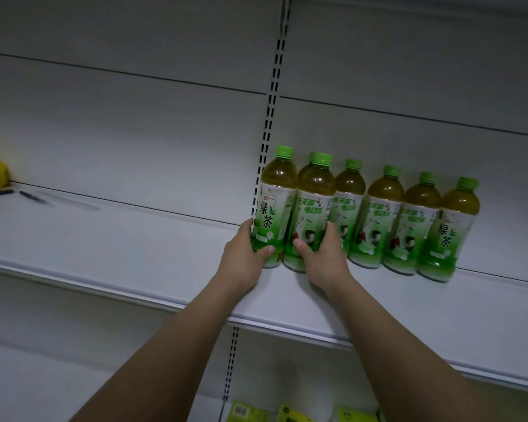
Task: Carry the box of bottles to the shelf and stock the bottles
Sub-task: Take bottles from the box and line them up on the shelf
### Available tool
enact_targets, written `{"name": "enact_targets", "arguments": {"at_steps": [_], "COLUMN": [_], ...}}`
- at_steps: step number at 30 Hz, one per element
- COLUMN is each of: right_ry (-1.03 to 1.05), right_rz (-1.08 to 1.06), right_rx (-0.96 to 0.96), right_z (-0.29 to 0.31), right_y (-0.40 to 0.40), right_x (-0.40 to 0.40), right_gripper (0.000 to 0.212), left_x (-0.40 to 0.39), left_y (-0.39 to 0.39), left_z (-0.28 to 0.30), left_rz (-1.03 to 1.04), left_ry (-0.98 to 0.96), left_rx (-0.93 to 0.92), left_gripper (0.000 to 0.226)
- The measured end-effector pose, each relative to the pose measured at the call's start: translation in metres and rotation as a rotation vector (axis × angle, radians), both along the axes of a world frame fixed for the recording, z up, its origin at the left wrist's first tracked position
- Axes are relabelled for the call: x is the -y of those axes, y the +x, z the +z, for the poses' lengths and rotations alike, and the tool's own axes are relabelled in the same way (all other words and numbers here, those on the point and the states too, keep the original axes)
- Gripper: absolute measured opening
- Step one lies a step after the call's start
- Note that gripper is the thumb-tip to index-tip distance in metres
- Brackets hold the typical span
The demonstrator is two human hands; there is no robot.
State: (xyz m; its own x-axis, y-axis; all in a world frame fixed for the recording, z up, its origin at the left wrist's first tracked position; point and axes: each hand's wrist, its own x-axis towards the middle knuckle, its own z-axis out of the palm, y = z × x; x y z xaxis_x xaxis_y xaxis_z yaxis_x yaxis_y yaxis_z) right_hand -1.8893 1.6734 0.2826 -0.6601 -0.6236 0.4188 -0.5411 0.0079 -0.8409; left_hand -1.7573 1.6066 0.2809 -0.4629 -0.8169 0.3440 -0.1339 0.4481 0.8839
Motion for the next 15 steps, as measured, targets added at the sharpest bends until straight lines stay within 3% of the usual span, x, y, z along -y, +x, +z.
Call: {"name": "enact_targets", "arguments": {"at_steps": [10,15], "right_ry": [-0.017,0.142], "right_rz": [-0.002,0.059], "right_rx": [0.066,0.084], "right_z": [-0.003,0.001], "right_y": [0.000,0.008], "right_x": [0.000,-0.017], "right_gripper": [0.046,0.048], "left_x": [-0.002,-0.017], "left_y": [0.003,0.008], "left_z": [0.003,0.008], "left_rz": [0.058,0.122], "left_ry": [0.015,-0.092], "left_rx": [0.012,0.119], "left_gripper": [0.063,0.061]}}
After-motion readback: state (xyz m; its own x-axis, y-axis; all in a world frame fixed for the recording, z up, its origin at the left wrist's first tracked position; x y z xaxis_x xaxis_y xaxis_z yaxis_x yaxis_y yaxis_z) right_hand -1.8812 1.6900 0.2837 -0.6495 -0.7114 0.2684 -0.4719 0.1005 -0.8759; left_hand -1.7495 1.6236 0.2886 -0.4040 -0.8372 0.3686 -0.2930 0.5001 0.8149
